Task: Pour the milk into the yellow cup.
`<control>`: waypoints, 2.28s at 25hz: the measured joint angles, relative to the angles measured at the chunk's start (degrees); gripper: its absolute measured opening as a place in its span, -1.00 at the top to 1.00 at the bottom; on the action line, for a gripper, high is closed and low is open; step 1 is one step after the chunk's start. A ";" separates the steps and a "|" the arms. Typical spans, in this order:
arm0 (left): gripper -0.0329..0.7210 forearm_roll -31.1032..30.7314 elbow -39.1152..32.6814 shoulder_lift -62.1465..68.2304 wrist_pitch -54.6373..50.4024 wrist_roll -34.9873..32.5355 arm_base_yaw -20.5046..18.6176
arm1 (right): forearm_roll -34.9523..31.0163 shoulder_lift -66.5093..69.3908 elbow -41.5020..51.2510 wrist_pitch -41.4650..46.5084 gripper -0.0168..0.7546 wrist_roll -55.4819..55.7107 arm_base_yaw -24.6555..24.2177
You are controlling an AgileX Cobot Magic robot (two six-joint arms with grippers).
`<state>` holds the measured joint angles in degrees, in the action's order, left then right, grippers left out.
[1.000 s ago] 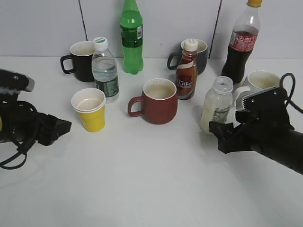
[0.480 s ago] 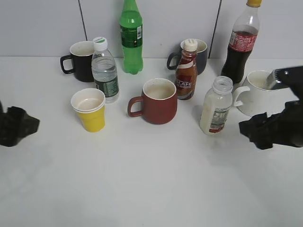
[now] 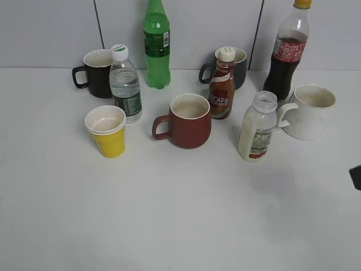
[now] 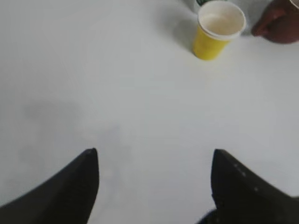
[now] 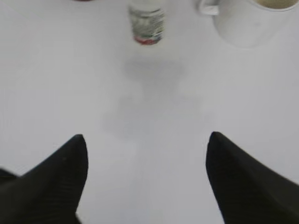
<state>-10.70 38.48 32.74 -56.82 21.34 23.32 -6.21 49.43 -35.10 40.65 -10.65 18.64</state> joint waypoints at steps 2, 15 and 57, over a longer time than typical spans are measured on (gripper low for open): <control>-0.59 3.69 0.00 -5.05 -5.92 -1.55 0.02 | -4.42 -5.79 0.00 4.65 -0.57 -2.38 0.00; -0.59 6.99 -5.51 -30.15 -10.18 -13.89 0.02 | -3.74 -40.69 3.70 22.94 -0.57 -1.79 0.00; -0.40 8.78 -7.88 -33.12 -3.59 -15.63 -21.28 | -2.58 -49.72 5.62 18.97 -0.57 -0.69 -18.03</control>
<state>-1.92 30.61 -0.38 -60.41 5.71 2.04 -8.79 -0.29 -29.48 59.62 -11.34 0.62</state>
